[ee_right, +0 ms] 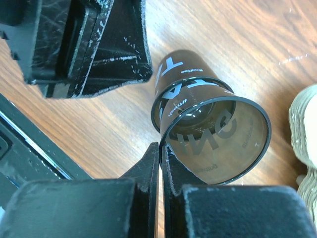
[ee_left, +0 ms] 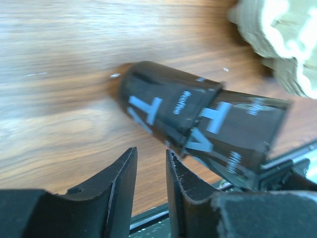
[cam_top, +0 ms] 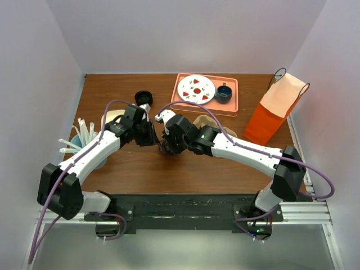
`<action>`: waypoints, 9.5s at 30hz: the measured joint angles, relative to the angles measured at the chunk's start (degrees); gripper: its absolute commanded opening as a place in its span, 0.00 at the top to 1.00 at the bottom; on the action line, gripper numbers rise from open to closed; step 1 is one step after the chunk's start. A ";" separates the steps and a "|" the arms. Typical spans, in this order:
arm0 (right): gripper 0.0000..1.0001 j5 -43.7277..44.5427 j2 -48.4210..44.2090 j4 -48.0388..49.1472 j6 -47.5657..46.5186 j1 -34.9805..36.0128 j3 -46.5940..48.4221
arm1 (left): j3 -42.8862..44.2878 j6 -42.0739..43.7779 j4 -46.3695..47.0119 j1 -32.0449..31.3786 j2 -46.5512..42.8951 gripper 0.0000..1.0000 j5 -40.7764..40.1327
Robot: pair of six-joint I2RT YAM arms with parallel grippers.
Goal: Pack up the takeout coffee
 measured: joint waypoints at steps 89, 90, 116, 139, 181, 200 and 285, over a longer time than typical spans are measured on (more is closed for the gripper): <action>1.00 4.61 -15.74 -20.70 2.29 -0.20 -3.26 | 38.34 4.66 1.79 3.52 38.45 0.32 -0.13; 1.00 4.61 -15.23 -20.72 2.16 -0.20 -3.26 | 39.28 4.61 1.01 3.54 38.45 0.27 -0.15; 0.96 5.22 19.54 -25.42 4.11 6.21 16.98 | 33.51 5.27 -15.58 13.20 6.86 0.00 -18.88; 0.67 6.08 19.63 -30.56 6.25 6.21 25.44 | 33.46 8.15 -15.98 13.20 6.93 0.03 -15.72; 0.63 18.08 -11.26 -34.34 13.38 6.19 24.33 | 61.37 5.90 -9.64 19.56 53.48 0.55 -14.47; 0.64 19.61 -7.91 -35.15 10.08 6.12 27.56 | 61.37 5.99 -7.06 20.37 57.94 0.78 -12.66; 0.56 -10.10 -20.96 18.40 5.25 -5.07 14.64 | 1.62 -64.52 91.47 16.81 -3.78 0.83 43.87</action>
